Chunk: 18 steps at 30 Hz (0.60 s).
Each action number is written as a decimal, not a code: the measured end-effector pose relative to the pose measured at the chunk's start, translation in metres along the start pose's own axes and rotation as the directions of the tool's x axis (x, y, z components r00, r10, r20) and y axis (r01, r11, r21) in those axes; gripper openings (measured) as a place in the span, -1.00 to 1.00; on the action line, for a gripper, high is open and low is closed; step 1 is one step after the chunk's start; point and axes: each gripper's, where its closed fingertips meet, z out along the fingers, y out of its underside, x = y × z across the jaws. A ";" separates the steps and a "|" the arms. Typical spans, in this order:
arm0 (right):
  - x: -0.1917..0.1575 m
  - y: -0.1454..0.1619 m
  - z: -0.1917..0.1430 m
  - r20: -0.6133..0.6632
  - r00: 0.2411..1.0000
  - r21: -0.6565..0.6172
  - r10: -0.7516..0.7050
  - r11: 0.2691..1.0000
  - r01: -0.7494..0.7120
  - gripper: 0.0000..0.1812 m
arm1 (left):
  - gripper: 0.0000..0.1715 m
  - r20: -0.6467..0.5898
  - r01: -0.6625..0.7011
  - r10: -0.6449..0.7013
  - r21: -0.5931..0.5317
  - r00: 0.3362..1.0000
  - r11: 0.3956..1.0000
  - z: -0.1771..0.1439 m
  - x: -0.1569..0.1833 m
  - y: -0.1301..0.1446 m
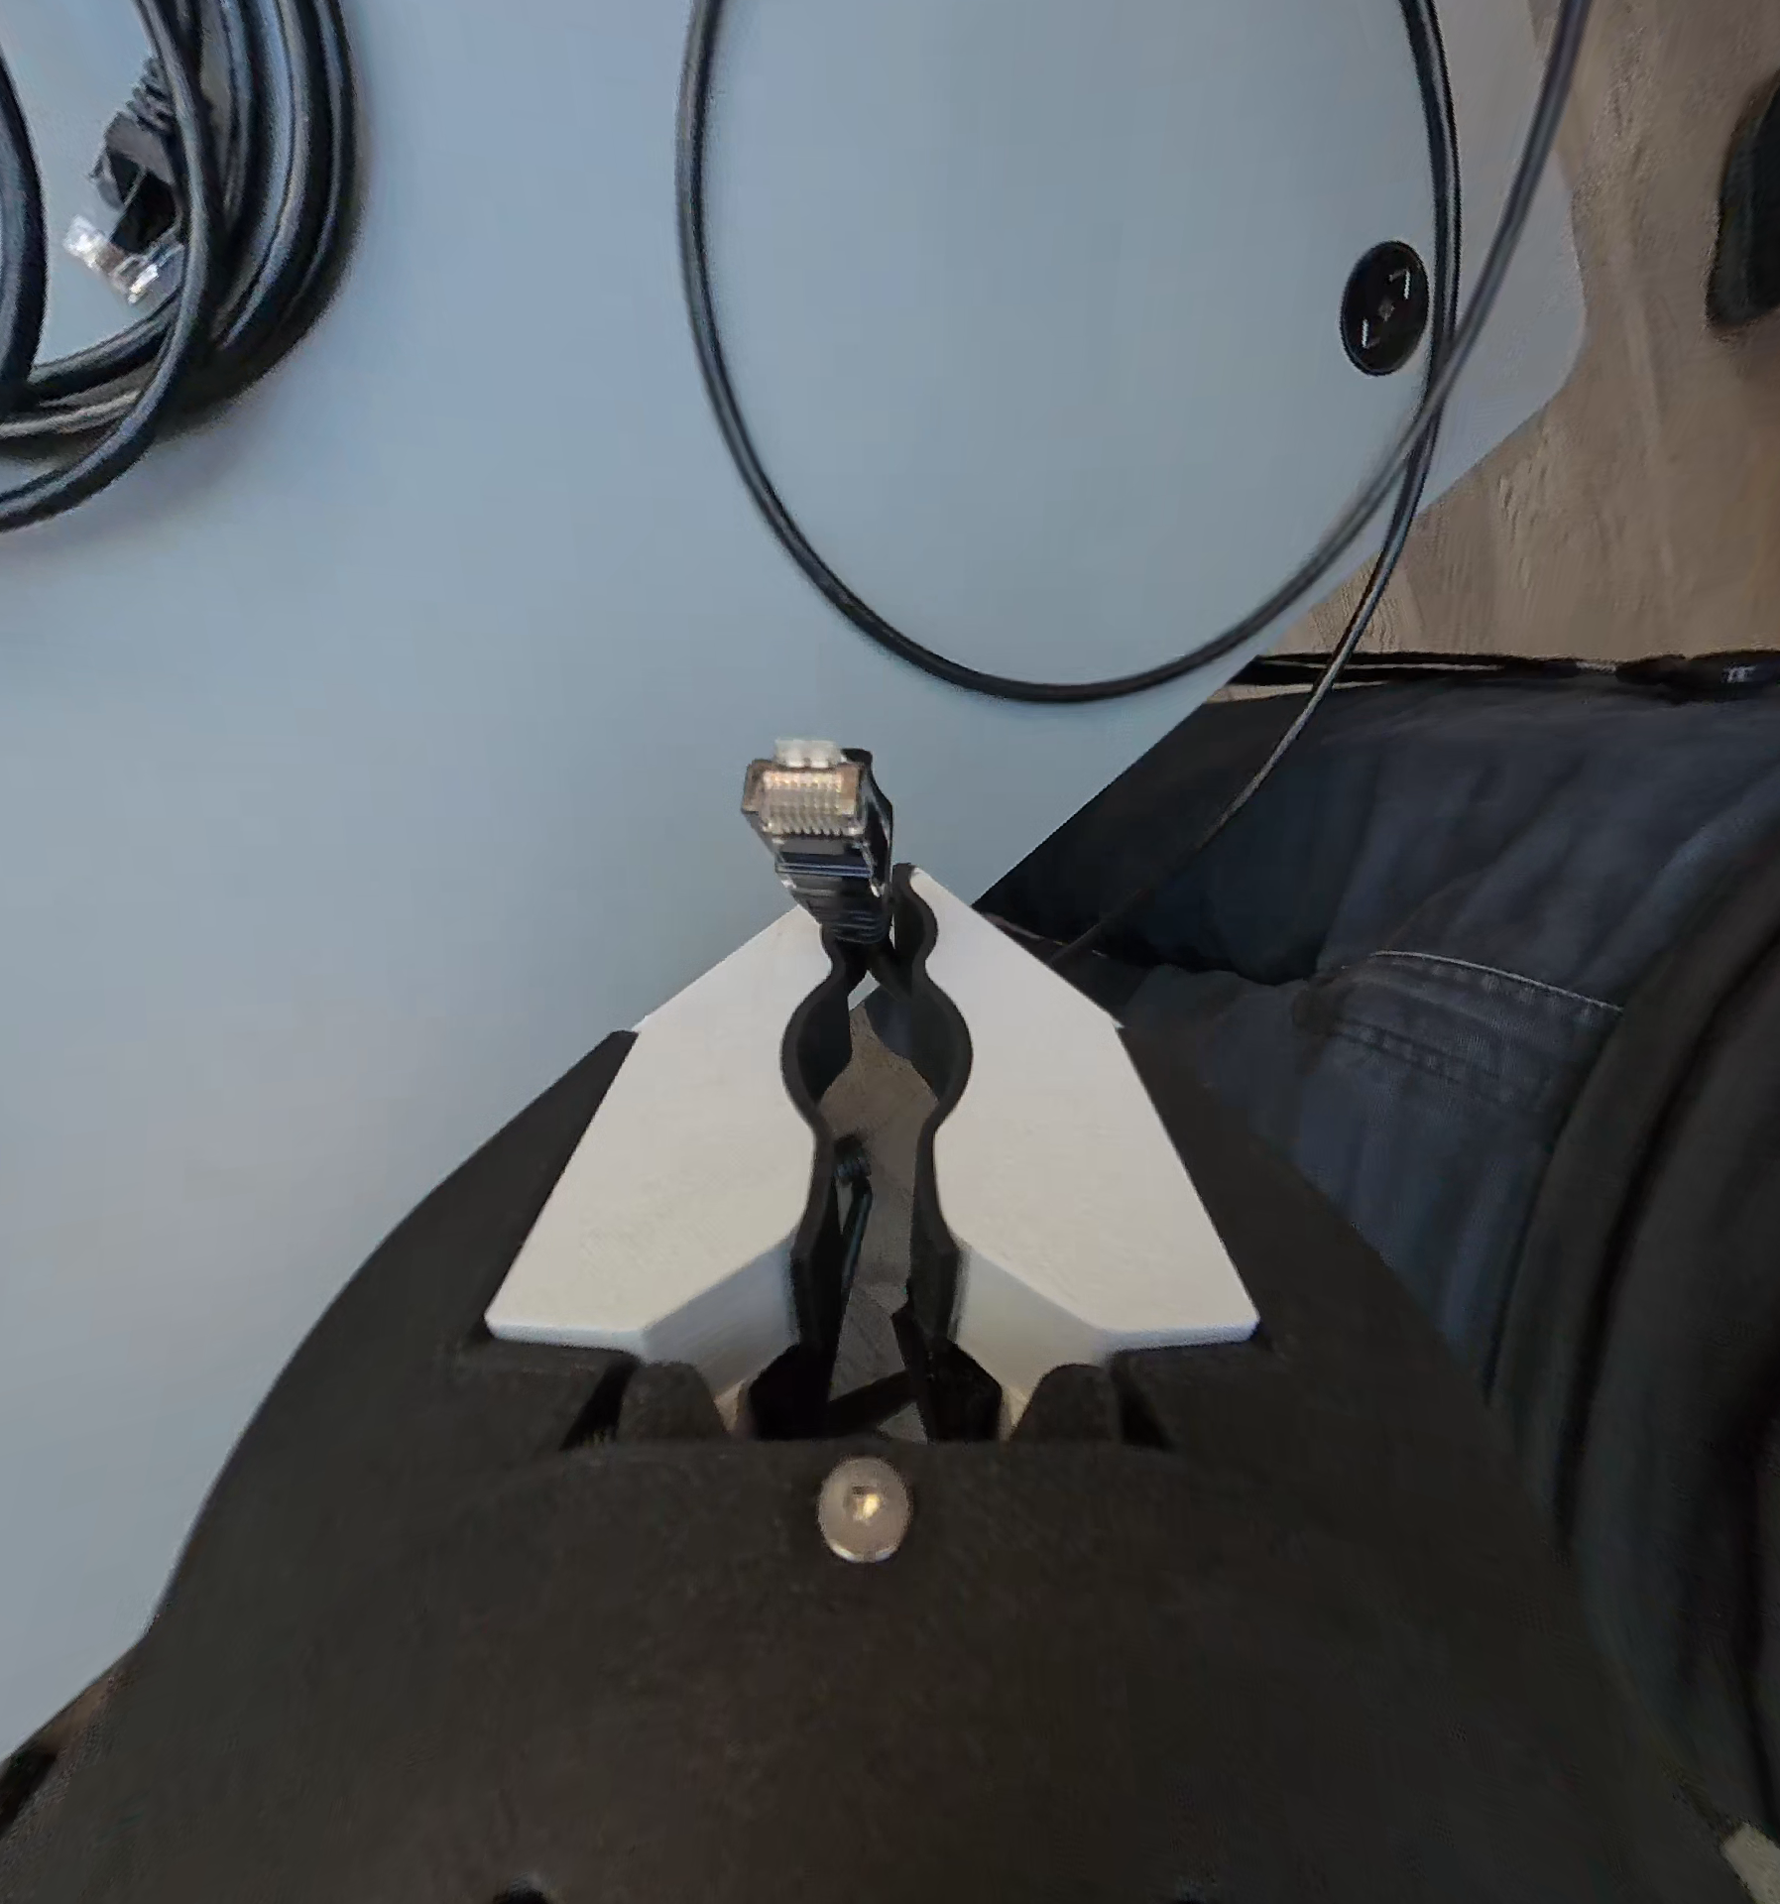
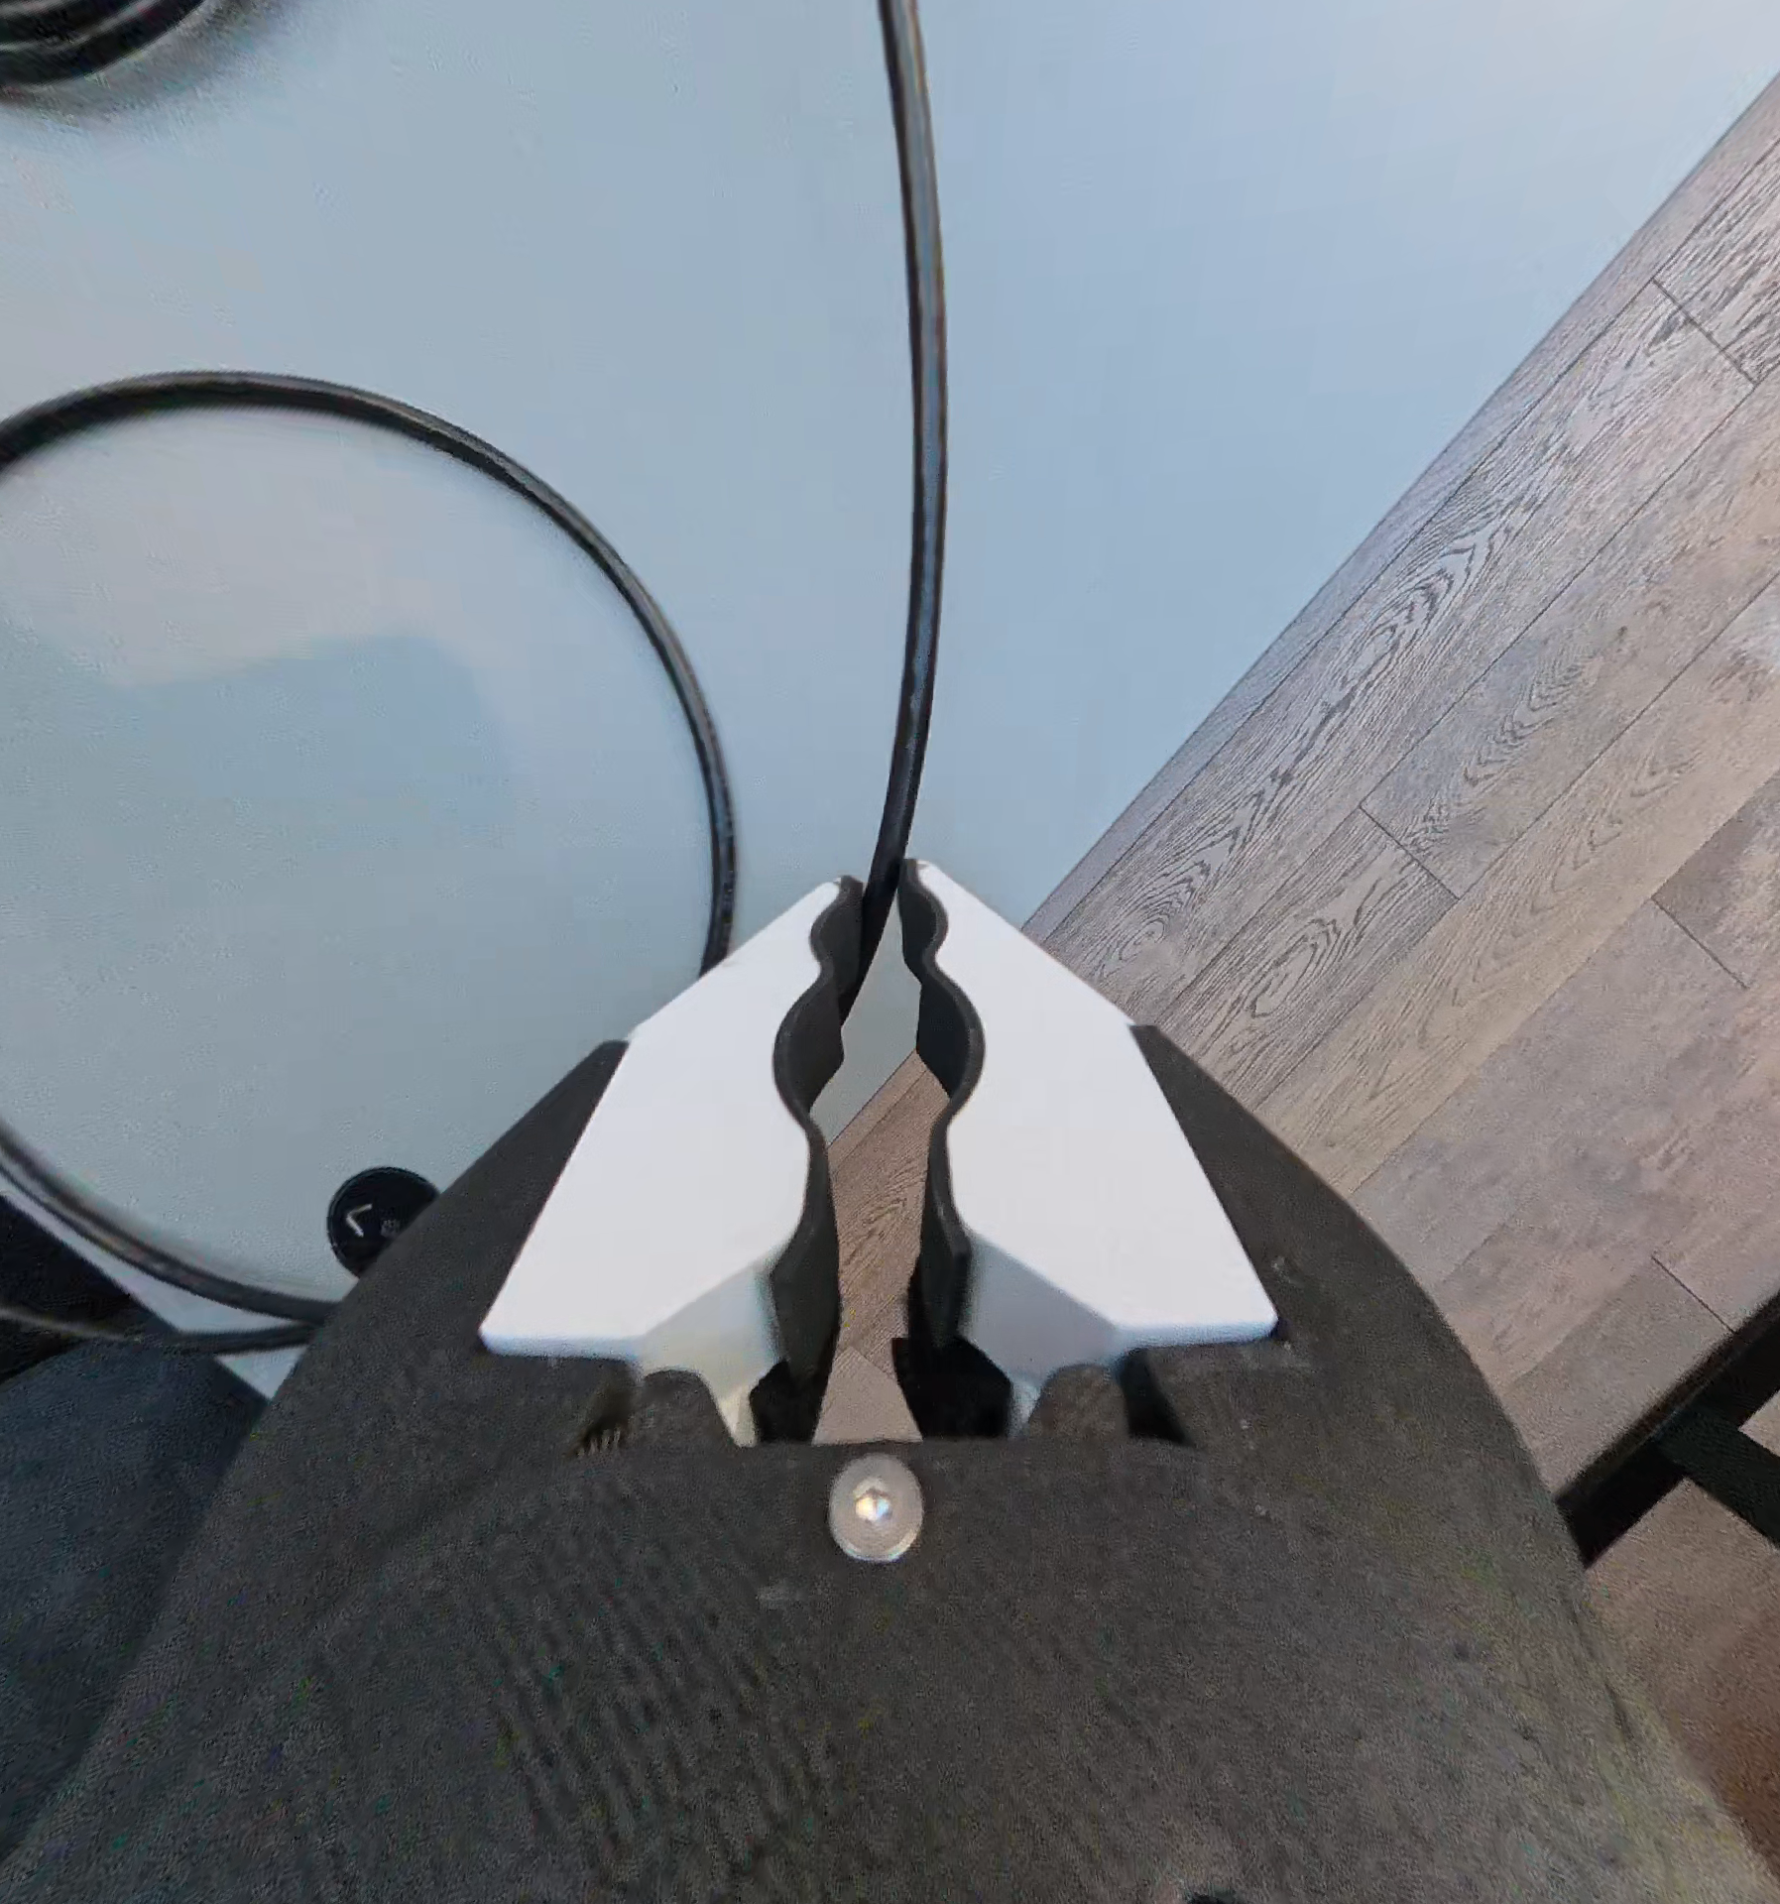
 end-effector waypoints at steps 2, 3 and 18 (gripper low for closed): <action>0.003 -0.015 0.011 -0.003 1.000 -0.023 -0.002 1.000 0.002 -0.92 | -0.99 -0.026 -0.039 0.038 -0.041 0.999 0.998 -0.001 0.006 -0.002; 0.002 -0.028 0.010 -0.027 0.999 -0.003 -0.018 1.000 0.018 -0.82 | -0.99 -0.031 -0.055 0.054 -0.064 0.998 0.996 -0.004 0.007 -0.003; -0.248 -0.192 -0.168 0.735 0.606 0.541 -0.302 0.800 -0.258 -0.61 | -0.99 -0.005 -0.338 0.341 -0.148 0.940 0.929 -0.107 0.052 -0.082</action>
